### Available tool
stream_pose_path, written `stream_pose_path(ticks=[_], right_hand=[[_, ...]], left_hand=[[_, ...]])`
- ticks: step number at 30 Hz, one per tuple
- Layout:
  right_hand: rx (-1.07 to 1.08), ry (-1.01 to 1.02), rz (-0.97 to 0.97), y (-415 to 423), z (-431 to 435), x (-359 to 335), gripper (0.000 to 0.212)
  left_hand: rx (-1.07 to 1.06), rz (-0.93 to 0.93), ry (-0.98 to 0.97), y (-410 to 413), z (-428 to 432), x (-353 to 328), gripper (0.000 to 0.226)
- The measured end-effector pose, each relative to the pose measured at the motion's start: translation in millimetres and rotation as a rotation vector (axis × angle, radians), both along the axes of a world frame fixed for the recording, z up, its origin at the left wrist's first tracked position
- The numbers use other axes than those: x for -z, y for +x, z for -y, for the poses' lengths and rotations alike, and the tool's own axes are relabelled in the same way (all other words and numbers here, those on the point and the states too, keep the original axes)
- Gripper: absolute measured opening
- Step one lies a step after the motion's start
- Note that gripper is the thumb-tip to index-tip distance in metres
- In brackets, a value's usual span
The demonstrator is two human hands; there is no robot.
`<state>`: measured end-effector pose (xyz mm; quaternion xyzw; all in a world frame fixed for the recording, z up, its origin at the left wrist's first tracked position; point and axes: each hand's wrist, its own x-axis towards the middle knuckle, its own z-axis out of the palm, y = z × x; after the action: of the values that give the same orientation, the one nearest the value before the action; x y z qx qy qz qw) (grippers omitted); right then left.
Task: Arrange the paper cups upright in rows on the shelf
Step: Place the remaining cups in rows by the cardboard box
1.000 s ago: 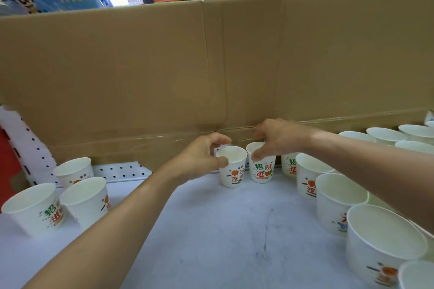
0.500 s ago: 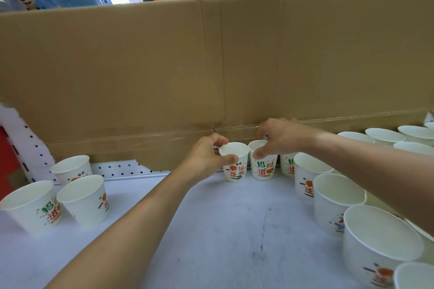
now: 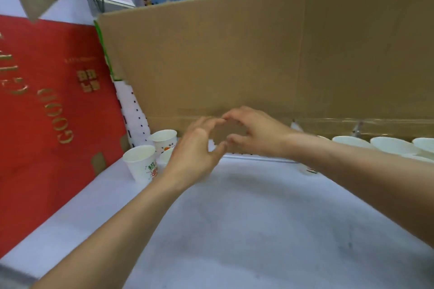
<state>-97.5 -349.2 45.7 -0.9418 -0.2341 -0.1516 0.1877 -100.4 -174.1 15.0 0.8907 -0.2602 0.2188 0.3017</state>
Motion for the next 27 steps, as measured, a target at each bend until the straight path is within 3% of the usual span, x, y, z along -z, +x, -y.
stream_pose_path(ticks=[4,7,10,13,18,24,27], right_hand=[[-0.105,0.034,-0.241,9.0,-60.8,5.1,0.071],[-0.125,0.011,-0.35,11.9,-93.6,11.4,0.084],[-0.074,0.045,-0.34,13.5,-113.3,14.7,0.087],[-0.022,0.083,-0.31,13.8,-119.8,13.9,0.076],[0.044,0.057,-0.282,14.7,-119.0,14.9,0.057],[0.125,0.019,-0.257,-8.2,-69.8,2.1,0.074],[0.224,-0.037,-0.227,-37.4,-16.7,-13.4,0.069]], left_hand=[[-0.282,-0.037,-0.035,4.5,-85.4,-2.1,0.05],[-0.457,-0.271,-0.021,16.2,-129.8,6.1,0.091],[-0.426,-0.393,-0.125,28.9,-148.9,15.6,0.119],[-0.416,-0.401,-0.149,27.4,-143.5,9.2,0.117],[-0.414,-0.403,-0.114,28.9,-139.7,5.1,0.089],[-0.242,-0.398,-0.107,15.8,-104.1,6.6,0.076],[-0.073,-0.385,-0.109,3.0,-64.1,-0.3,0.065]])
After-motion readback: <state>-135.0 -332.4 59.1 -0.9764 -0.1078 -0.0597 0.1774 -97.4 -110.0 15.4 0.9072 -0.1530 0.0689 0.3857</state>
